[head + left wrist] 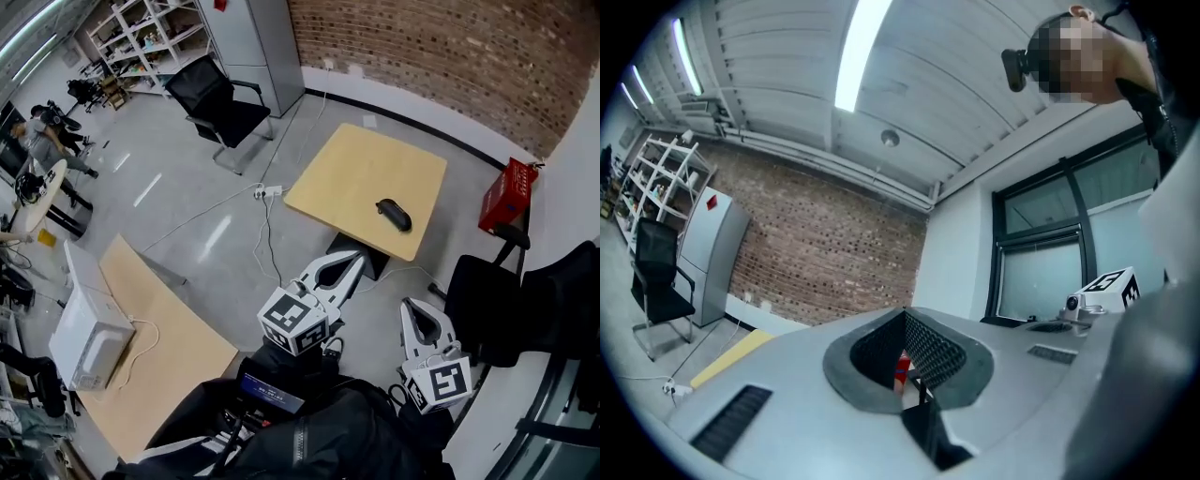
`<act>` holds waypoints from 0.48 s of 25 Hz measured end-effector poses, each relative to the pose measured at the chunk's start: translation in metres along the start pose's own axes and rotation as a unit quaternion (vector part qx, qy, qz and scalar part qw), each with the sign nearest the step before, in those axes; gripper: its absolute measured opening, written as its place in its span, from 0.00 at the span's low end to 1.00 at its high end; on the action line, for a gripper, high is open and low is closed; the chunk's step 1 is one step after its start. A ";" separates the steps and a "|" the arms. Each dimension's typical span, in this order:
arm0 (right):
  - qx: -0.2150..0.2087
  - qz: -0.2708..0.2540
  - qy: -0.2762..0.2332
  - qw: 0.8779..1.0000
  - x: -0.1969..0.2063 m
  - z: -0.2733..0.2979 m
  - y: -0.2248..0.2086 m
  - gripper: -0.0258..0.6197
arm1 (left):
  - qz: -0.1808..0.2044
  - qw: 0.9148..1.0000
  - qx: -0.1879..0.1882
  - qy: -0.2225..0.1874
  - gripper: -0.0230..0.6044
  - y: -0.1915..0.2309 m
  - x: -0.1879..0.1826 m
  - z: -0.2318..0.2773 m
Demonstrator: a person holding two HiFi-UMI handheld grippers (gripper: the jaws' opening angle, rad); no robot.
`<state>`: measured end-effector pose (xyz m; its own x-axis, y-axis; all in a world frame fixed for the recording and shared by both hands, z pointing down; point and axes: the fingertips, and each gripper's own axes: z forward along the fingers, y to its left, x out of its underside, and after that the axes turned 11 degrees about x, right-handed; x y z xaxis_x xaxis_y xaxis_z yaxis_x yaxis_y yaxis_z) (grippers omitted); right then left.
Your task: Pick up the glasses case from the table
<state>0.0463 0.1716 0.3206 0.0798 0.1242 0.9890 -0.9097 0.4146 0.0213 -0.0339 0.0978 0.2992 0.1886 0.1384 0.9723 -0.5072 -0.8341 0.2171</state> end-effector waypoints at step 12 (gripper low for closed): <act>0.008 -0.020 0.049 0.999 0.008 0.092 0.003 0.05 | -0.015 0.997 0.022 0.070 0.03 0.092 0.020 0.027</act>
<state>0.0068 0.0908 0.3421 0.1543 0.1956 0.9685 -0.9117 0.4059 0.0633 -0.0539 0.0092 0.3361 0.0820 0.2336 0.9689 -0.4658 -0.8504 0.2445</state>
